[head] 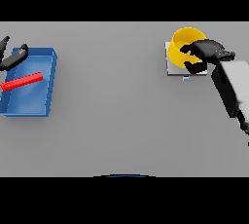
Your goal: Pick up the red beaker and tilt it to pour out 1 green nut into yellow bowl. Pick up the yellow bowl and place it on the metallic measuring scale.
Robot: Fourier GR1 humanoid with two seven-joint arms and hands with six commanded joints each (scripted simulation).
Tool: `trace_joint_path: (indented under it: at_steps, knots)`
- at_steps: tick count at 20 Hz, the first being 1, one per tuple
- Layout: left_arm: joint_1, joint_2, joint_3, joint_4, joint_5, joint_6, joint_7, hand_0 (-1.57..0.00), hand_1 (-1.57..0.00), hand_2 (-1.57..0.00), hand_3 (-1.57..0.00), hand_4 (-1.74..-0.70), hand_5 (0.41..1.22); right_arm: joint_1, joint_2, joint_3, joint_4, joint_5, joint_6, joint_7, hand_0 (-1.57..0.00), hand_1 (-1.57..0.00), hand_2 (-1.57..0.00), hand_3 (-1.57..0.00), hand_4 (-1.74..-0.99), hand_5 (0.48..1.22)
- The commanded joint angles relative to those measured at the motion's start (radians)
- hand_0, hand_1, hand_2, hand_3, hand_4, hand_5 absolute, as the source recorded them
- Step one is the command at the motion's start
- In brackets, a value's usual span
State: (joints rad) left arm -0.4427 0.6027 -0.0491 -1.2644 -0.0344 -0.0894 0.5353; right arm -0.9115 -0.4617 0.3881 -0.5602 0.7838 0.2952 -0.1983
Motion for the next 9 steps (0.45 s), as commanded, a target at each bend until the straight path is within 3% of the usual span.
trace_joint_path:
  at_steps: [1, 4, 9]
  knots:
    - [0.003, 0.003, -0.004, -0.008, -0.003, -0.001, 0.012, 0.00, 0.00, 0.00, 0.00, -0.83, 0.754, -0.006, 0.001, 0.003, 0.003, 0.005, 0.002, 0.006, -0.39, -0.38, -0.30, -0.26, -1.476, 0.847]
    - [-0.001, -0.002, -0.006, -0.006, -0.005, 0.002, 0.018, 0.00, 0.00, 0.00, 0.00, -0.83, 0.752, -0.003, -0.012, 0.018, -0.009, 0.016, 0.014, 0.000, -0.20, -0.19, -0.15, -0.13, -1.435, 0.817]
    - [-0.005, -0.005, -0.009, -0.004, -0.009, 0.005, 0.015, 0.00, 0.00, 0.00, 0.00, -0.83, 0.760, 0.007, -0.015, 0.025, -0.017, 0.020, 0.039, 0.027, -0.06, -0.06, -0.05, -0.04, -1.390, 0.779]
